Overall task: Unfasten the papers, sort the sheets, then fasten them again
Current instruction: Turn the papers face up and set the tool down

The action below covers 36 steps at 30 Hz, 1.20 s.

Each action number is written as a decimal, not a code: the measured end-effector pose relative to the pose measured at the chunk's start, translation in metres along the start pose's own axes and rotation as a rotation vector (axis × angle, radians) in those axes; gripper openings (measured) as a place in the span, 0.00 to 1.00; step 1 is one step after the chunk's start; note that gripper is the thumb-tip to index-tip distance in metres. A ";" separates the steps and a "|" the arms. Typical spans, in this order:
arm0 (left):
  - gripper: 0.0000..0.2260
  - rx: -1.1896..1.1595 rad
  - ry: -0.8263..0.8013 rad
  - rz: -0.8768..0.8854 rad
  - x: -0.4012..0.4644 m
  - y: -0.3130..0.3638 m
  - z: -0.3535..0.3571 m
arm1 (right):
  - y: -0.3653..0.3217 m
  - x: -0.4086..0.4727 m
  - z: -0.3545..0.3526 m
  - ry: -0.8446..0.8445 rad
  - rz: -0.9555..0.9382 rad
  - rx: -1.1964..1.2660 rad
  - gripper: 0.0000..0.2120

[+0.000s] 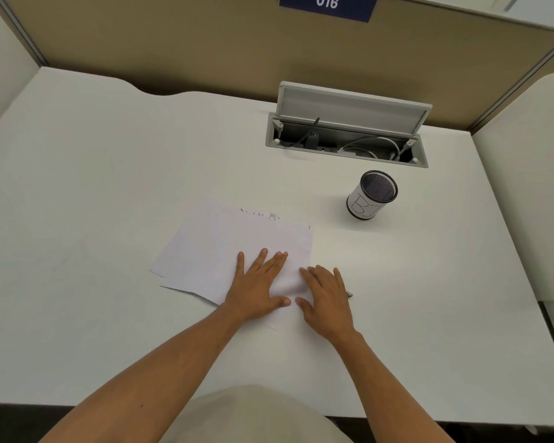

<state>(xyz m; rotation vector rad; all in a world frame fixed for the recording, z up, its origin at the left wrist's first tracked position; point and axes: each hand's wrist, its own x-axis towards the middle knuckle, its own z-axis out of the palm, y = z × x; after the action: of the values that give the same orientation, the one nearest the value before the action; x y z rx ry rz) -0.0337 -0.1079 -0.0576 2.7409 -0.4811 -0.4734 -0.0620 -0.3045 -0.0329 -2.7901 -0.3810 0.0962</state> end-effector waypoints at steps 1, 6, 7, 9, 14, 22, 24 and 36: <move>0.43 -0.008 -0.002 0.003 0.000 0.000 -0.001 | 0.001 0.002 -0.001 -0.019 -0.002 0.018 0.29; 0.37 -0.030 0.021 0.049 -0.005 -0.006 -0.008 | 0.007 0.012 -0.010 -0.007 -0.016 0.136 0.30; 0.37 -0.036 0.024 0.059 -0.006 -0.007 -0.009 | 0.007 0.016 -0.012 0.013 -0.025 0.140 0.27; 0.37 -0.049 0.006 0.077 -0.008 -0.009 -0.013 | 0.006 0.026 -0.016 0.067 -0.058 0.149 0.19; 0.43 -0.218 0.001 0.042 -0.015 -0.017 -0.029 | -0.005 0.052 -0.031 0.175 -0.102 0.209 0.13; 0.59 -0.397 0.227 0.143 -0.040 -0.029 -0.071 | -0.019 0.085 -0.095 0.347 -0.157 0.301 0.07; 0.55 -0.377 0.318 0.208 -0.040 -0.020 -0.086 | -0.024 0.092 -0.116 0.353 -0.184 0.340 0.04; 0.03 -1.233 0.744 -0.124 -0.018 0.011 -0.167 | -0.036 0.091 -0.169 0.779 0.019 0.481 0.22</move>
<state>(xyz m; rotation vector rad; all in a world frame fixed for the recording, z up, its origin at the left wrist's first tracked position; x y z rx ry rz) 0.0092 -0.0699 0.1007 1.5445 0.1682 0.2187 0.0353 -0.2985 0.1368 -2.1372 -0.1059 -0.7630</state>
